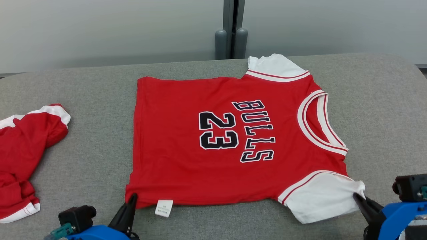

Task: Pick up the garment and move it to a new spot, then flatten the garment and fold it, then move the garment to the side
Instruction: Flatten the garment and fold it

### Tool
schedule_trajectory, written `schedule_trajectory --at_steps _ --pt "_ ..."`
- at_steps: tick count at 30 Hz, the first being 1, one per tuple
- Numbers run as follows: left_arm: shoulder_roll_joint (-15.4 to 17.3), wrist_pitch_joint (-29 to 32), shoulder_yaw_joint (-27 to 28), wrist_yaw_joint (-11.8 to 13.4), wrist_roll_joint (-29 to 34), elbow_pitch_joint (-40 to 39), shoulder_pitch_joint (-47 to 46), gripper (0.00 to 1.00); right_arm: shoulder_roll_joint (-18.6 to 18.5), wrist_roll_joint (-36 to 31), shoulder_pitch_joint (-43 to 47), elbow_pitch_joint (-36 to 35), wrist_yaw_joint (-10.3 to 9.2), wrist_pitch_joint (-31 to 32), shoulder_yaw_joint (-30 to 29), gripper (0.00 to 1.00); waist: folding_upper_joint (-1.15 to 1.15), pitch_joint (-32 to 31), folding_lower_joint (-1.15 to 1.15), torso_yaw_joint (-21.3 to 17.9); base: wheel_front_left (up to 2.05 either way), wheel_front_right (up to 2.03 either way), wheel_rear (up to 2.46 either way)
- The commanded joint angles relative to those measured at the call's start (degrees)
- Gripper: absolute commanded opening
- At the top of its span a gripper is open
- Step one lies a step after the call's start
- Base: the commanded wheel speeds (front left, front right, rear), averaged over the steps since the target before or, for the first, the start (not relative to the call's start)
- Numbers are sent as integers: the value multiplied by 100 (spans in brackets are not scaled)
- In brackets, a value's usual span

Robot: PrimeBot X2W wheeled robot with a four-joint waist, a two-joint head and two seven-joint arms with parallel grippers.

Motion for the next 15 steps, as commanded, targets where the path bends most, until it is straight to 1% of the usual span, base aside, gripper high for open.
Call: schedule_trajectory --at_steps 1,4,8,11,15 --pt "-12 -25 67 -4 -50 -30 -190 0 -66 5 -153 -16 1 -31 1 0 1 14 0 4 0 0 0" --pt "-88 -44 188 -37 -131 -29 -410 0 -202 82 -615 86 2 -88 107 0 1 81 0 1 0 0 0" --pt "-148 74 226 -86 -177 90 -809 0 -442 145 -1255 384 2 -174 294 0 1 235 0 33 0 0 0" --pt "-184 167 209 -146 -150 246 -1113 0 -588 163 -1767 686 1 -326 406 0 1 414 0 56 0 0 0" --pt "-246 230 192 -175 -81 509 -1531 0 -658 172 -2421 1163 1 -614 520 0 1 717 0 89 0 0 0"
